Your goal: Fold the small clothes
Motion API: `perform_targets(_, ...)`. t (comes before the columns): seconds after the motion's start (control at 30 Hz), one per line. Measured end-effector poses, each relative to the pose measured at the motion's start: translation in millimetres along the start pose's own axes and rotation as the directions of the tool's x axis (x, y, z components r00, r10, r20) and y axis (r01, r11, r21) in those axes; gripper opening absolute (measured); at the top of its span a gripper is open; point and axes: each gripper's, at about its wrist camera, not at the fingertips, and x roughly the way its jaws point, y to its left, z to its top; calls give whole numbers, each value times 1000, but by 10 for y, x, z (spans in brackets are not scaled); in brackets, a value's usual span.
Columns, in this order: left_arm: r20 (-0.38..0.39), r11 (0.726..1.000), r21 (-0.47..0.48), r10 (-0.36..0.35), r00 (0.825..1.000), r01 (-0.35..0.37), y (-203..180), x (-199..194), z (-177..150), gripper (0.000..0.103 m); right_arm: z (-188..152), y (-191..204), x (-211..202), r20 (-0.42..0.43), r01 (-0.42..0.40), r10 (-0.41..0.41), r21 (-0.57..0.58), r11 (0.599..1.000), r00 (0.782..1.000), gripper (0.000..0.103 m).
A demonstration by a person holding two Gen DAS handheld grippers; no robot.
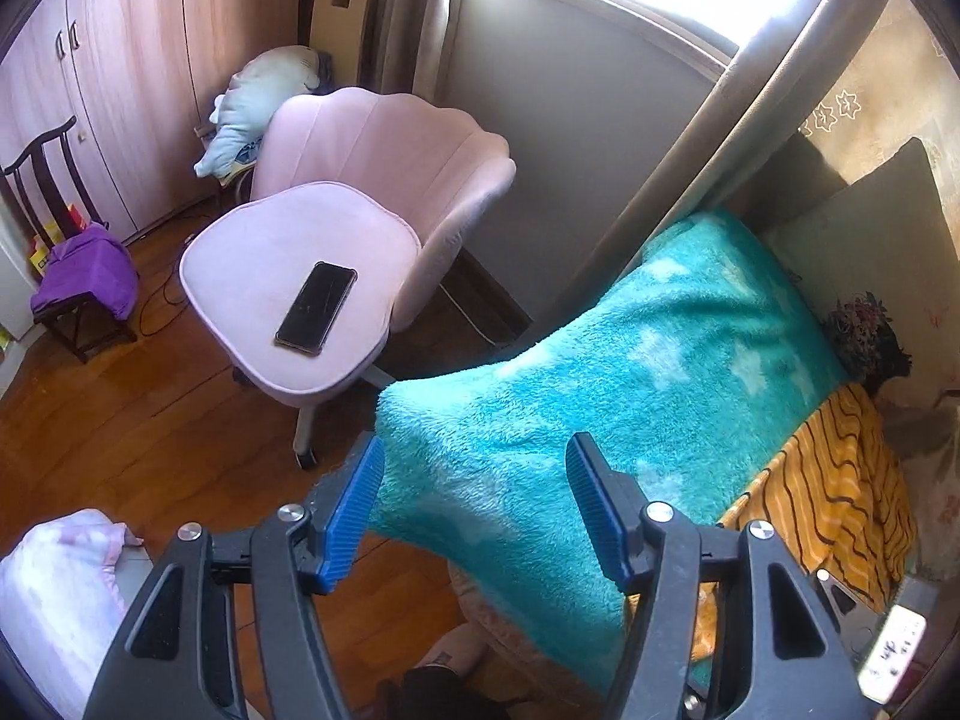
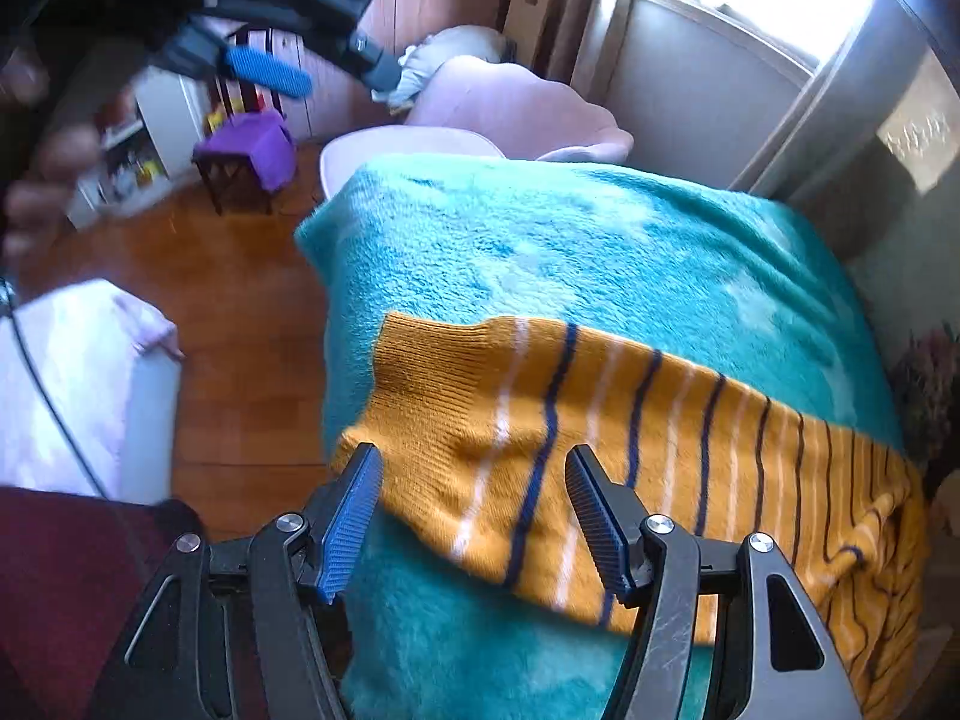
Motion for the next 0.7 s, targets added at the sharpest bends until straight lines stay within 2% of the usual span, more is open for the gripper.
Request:
perform_targets(0.03,-4,1000,0,-4,1000,4,-5,13,-8,62,32,-14,31,-2,-26,26,14,1000,1000,57)
perform_targets(0.07,-6,1000,2,-9,1000,9,-17,16,-16,62,53,-115,37,0,-75,75,59,995,997,30)
perform_targets(0.1,-5,1000,5,-15,1000,15,-27,28,-15,62,95,-166,40,-7,-79,80,85,993,997,12)
perform_targets(0.13,-4,1000,10,-21,1000,21,-41,32,-7,62,149,-237,6,5,-82,82,107,991,997,10)
perform_targets(0.17,-1,999,18,-29,1000,29,-87,38,3,62,192,-334,-46,29,-86,83,136,987,996,3)
perform_targets(0.27,5,997,43,-57,998,56,-217,19,47,62,287,-712,-322,109,-85,58,267,960,992,3)
perform_targets(0.33,11,994,75,-78,997,77,-381,7,65,62,271,-1079,-628,181,-92,24,376,922,983,3)
perform_targets(0.4,10,990,106,-95,995,93,-541,-3,61,62,138,-1538,-1014,258,-88,-49,493,866,965,3)
perform_targets(0.43,6,987,122,-103,995,102,-628,-3,46,62,33,-1769,-1187,284,-80,-95,547,833,954,3)
perform_targets(0.53,-12,978,166,-128,992,128,-938,16,-44,62,-556,-2503,-1720,304,-41,-265,724,689,915,3)
perform_targets(0.6,-17,971,189,-146,989,147,-1154,-5,-135,62,-1085,-2930,-1957,255,-3,-361,821,571,897,3)
perform_targets(0.67,-20,963,214,-166,986,166,-1373,-57,-234,62,-1751,-3292,-2081,175,25,-414,901,434,893,3)
perform_targets(0.7,-24,956,235,-174,985,174,-1526,-85,-309,63,-2013,-3411,-2098,133,44,-428,923,381,894,3)
